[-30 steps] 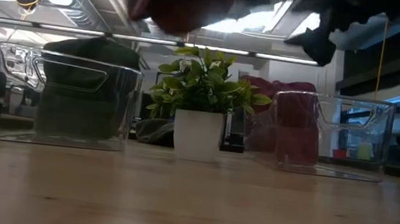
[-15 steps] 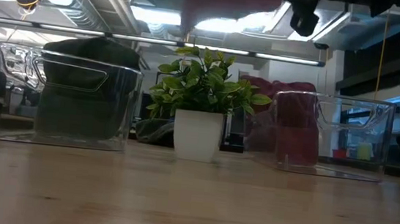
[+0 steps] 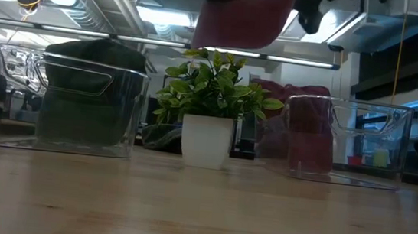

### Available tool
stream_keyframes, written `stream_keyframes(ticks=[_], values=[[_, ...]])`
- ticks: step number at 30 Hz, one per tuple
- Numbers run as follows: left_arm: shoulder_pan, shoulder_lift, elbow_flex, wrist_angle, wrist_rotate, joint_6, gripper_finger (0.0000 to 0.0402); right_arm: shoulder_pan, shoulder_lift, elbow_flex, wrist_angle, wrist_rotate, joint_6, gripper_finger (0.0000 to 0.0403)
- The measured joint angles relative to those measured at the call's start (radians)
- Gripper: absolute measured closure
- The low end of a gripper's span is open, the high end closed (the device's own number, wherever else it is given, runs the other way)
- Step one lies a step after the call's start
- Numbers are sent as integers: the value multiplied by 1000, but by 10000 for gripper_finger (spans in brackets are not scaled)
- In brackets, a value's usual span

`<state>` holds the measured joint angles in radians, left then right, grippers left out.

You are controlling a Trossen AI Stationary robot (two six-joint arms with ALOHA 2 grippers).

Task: Pick & Place hat
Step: Put the red cap into the right transparent bin

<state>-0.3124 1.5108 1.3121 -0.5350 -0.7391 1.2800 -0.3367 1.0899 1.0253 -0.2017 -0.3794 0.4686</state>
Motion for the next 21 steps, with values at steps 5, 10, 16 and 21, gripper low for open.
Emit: stream_keyframes(ticks=[5,10,16,21], values=[[15,0,0,0,0,43,396,0,163,230,-244,-60,-75,132],[14,0,0,0,-23,46,396,0,297,416,-408,-136,-115,132],[14,0,0,1,-29,41,396,12,376,530,-561,-141,-171,154],[14,0,0,1,-29,16,396,30,398,530,-552,-140,-196,212]])
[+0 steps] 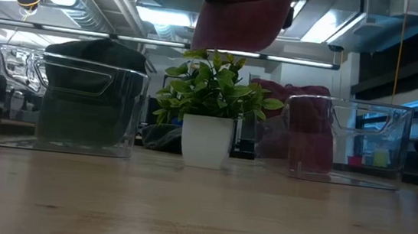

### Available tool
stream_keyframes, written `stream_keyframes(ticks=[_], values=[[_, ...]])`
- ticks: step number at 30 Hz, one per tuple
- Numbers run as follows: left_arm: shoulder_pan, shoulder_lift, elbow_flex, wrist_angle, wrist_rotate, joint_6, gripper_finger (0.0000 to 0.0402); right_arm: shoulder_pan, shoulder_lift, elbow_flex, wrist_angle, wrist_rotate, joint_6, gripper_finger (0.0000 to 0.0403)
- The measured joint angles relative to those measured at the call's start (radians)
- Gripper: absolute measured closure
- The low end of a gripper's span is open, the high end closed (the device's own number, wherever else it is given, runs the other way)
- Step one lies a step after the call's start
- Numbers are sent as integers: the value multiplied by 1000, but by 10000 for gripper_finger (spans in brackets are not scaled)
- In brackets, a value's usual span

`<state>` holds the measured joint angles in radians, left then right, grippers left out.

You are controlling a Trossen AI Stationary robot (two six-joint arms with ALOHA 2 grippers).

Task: Pick & Place hat
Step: Put the red cap into the right transparent bin

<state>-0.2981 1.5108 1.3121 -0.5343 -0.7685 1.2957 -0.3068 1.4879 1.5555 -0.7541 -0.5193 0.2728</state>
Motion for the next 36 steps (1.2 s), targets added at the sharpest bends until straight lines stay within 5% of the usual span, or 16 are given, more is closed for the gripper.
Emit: stream_keyframes(ticks=[10,28,36], values=[[0,-1,0,3,0,0,386,1,-3,0,31,12,-19,370],[-2,-12,0,-3,42,-114,341,0,-7,0,36,14,5,373],[1,-124,0,0,220,-394,288,-2,-78,0,22,67,-27,373]])
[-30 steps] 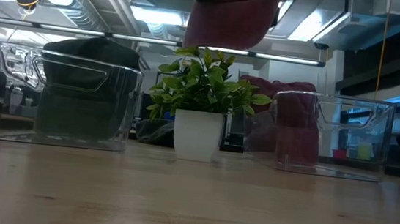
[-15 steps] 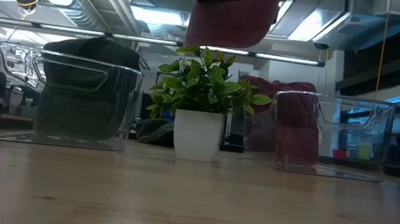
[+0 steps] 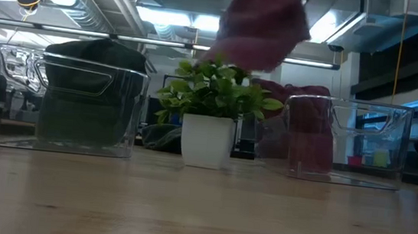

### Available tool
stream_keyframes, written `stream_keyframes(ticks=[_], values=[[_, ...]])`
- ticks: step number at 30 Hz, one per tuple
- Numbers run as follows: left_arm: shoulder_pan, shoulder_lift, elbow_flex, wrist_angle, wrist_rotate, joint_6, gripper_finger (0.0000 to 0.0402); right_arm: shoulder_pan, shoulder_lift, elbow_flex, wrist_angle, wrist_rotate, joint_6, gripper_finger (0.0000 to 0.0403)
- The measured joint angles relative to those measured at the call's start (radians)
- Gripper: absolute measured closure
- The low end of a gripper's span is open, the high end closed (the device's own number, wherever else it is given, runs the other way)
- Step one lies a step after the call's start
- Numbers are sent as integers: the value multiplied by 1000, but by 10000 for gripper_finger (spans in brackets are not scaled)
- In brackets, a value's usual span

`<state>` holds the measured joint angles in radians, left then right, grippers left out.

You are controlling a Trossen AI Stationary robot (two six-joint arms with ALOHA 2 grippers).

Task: Pick & Place hat
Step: Put the red cap into the right transparent bin

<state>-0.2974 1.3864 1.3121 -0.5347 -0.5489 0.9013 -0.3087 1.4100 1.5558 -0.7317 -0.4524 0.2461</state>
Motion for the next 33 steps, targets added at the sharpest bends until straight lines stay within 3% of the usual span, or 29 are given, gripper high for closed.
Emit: stream_keyframes(ticks=[5,9,15,20,30,33], values=[[23,-91,0,48,65,-233,281,-1,-88,20,-15,15,-18,373],[55,-134,0,62,71,-335,285,2,-126,123,-140,47,-117,373],[102,-141,0,61,73,-428,286,28,-123,254,-455,255,-337,373],[130,-119,0,60,81,-463,284,41,-116,246,-542,381,-409,370],[150,-53,0,60,104,-472,285,139,-113,120,-522,383,-557,371],[150,-30,0,61,102,-472,284,180,-112,109,-521,428,-589,371]])
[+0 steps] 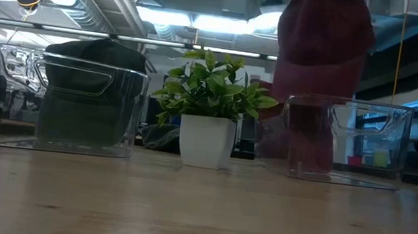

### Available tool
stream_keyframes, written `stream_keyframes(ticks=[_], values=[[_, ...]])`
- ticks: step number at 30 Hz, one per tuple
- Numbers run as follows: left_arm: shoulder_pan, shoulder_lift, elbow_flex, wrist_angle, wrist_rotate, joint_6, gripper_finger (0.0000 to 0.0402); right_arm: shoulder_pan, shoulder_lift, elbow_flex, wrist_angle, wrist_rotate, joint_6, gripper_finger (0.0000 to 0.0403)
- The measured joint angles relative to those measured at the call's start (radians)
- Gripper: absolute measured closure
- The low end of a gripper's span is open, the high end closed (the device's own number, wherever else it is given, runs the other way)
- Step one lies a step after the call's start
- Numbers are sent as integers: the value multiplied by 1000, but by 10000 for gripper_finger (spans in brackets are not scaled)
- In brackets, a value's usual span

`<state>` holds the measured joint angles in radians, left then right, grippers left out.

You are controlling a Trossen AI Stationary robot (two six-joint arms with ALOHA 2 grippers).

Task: Pick & Place hat
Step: Put the red cap into the right transparent bin

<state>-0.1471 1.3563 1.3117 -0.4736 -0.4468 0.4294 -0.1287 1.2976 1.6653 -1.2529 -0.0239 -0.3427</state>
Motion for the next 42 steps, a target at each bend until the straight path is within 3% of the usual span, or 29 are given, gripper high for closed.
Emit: stream_keyframes(ticks=[8,15,25,35,42], values=[[0,56,0,-1,-7,2,287,119,3,0,-24,115,-111,368],[0,71,0,2,-4,0,284,158,44,-2,-66,258,-143,369],[0,71,0,0,-6,-24,290,158,64,-10,-43,268,-166,371],[0,71,0,-1,-5,-24,292,158,-30,-306,188,308,-228,371],[0,71,0,-1,-6,-24,290,158,-51,-442,271,425,-258,367]])
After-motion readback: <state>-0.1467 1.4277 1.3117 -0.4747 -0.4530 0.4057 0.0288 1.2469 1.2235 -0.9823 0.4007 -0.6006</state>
